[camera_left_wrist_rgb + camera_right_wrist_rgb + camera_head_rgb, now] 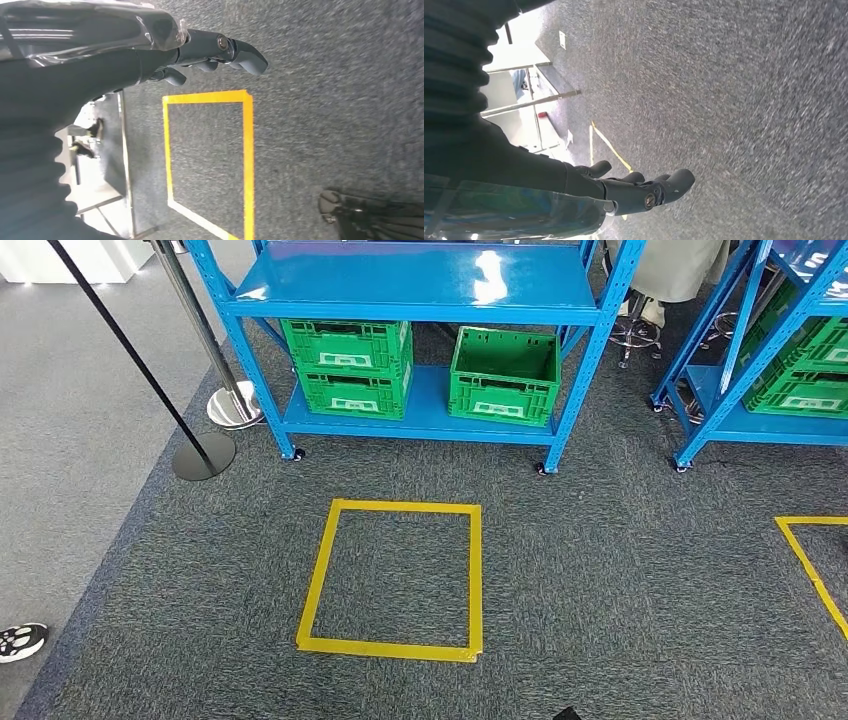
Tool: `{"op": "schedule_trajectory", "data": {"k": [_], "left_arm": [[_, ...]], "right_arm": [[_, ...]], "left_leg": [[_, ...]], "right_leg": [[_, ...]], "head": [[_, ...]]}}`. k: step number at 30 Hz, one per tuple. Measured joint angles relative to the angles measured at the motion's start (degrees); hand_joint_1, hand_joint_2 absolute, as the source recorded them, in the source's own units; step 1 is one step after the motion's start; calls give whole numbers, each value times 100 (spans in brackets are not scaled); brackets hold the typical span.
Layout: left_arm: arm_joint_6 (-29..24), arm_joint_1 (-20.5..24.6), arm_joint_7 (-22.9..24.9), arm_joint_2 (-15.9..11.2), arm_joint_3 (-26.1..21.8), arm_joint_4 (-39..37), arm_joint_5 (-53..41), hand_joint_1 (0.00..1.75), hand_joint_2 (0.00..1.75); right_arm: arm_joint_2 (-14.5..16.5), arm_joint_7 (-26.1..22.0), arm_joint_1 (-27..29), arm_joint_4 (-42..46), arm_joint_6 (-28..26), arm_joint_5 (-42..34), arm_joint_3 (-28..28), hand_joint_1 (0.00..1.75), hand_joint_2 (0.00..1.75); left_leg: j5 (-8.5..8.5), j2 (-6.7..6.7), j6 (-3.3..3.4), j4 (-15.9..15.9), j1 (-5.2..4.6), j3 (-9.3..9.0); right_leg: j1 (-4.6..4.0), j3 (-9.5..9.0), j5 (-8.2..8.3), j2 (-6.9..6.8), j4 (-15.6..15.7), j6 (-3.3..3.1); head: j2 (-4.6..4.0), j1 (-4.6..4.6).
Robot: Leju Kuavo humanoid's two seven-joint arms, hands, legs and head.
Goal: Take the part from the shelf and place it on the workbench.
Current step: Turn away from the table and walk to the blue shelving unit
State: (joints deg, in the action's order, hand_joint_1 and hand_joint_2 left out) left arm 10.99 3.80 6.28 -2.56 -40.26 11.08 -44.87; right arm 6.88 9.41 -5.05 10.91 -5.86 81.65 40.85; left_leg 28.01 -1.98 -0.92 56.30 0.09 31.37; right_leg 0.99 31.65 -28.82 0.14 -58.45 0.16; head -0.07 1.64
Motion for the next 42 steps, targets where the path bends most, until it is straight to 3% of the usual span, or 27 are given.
{"op": "schedule_trajectory", "data": {"k": [17,21,31,42], "left_arm": [[110,0,270,105,-121,0,-211,0,0],[103,1,258,119,-125,0,-301,0,175],[102,19,101,121,-123,0,-428,0,175],[120,19,321,123,-193,0,-508,0,175]], "right_arm": [[-15,-55,3,0,5,-17,3,0,0],[-14,-186,0,0,-143,-80,11,0,0],[-10,-293,2,0,-158,-145,68,0,0],[17,-298,-5,0,-174,-120,74,0,0]], "left_leg": [[1,0,1,0,0,0],[1,0,1,0,0,0],[1,0,1,0,1,0],[1,0,1,0,1,1]], "right_leg": [[0,0,0,0,0,0],[0,0,0,0,0,0],[-1,1,0,0,0,0],[-1,0,0,0,0,0]], "head": [[0,1],[0,1],[0,0],[0,1]]}}
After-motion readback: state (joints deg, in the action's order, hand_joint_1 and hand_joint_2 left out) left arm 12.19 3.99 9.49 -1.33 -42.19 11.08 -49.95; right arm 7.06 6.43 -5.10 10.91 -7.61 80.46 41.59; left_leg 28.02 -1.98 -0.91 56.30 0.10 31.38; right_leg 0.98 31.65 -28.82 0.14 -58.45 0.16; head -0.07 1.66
